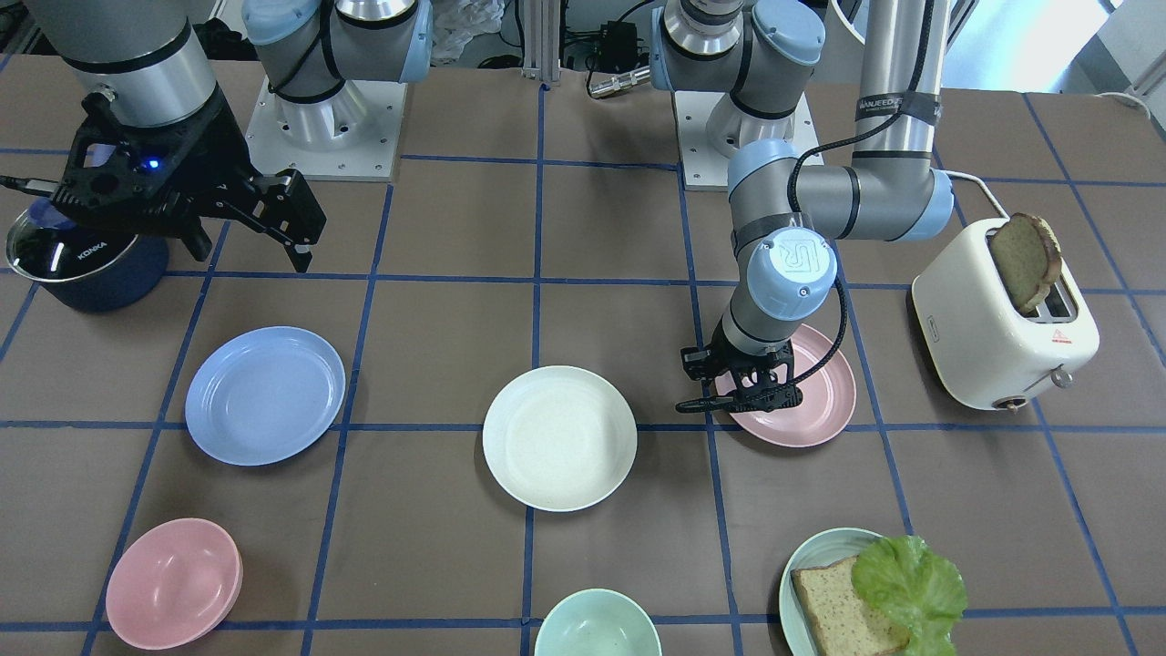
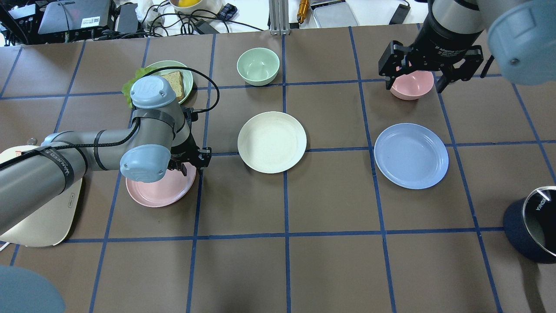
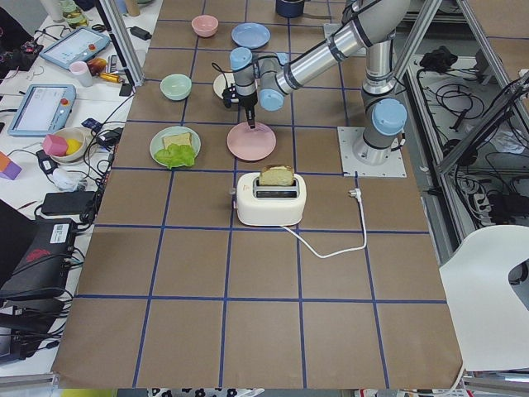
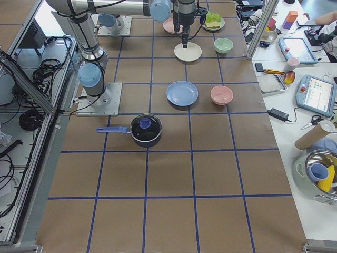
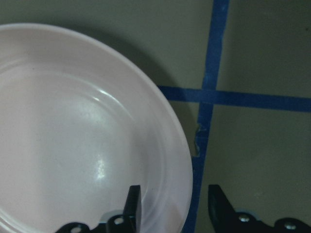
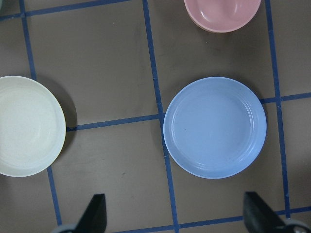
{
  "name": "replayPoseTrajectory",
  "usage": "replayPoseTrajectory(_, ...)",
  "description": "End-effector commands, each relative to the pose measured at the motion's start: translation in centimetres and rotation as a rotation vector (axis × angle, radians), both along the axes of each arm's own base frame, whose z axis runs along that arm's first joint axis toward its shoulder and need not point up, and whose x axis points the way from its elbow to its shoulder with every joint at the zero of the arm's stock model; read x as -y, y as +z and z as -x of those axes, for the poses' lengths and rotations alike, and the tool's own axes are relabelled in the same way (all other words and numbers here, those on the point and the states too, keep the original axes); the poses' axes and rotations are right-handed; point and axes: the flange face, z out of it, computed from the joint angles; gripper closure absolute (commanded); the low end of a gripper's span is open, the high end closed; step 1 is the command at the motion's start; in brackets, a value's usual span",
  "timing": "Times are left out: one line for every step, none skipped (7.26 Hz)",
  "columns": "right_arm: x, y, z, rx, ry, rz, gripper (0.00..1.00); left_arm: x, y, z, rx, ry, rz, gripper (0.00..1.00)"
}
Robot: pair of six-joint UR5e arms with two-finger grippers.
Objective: Stack three plates with pink and blue
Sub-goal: 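Lift the pink plate with the left gripper while the right reaches the blue plate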
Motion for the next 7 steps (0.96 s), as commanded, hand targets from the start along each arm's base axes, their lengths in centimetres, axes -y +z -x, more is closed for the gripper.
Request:
replayPoseTrajectory(0.1,-0.1,0.9,0.001,-0.016,-0.008,0.00,0.2,-0.4,0.0,0.001,0.000,-0.001,0.71)
replayPoseTrajectory(0.1,0.1,0.7,-0.001,-0.014,0.002,0.00,0.6,-0.7,0.0,0.001,0.003,0.019,0.79)
replayPoseTrajectory(0.1,0.1,0.7,-0.001,-0.014,0.002,0.00,0.7,-0.9,0.0,0.002,0.003,0.021,0.98)
replayPoseTrajectory(0.0,0.1,0.7,-0.001,-0.012,-0.004,0.00,0.8,-1.0,0.0,0.004,0.003,0.021,1.00)
replayPoseTrajectory(0.1,0.0,0.7,-0.001,-0.014,-0.006,0.00,1.1,-0.7,0.0,0.007,0.004,0.033,1.00)
replayPoseTrajectory(0.0,-0.6,0.8,-0.007,0.004,-0.021,0.00,1.3,-0.3,0.0,0.021,0.001,0.042,1.00)
replayPoseTrajectory(-0.2,-1.9,1.1,-0.011,-0.009,-0.035,0.00,1.5,0.0,-0.2,0.080,-0.012,0.047,1.00)
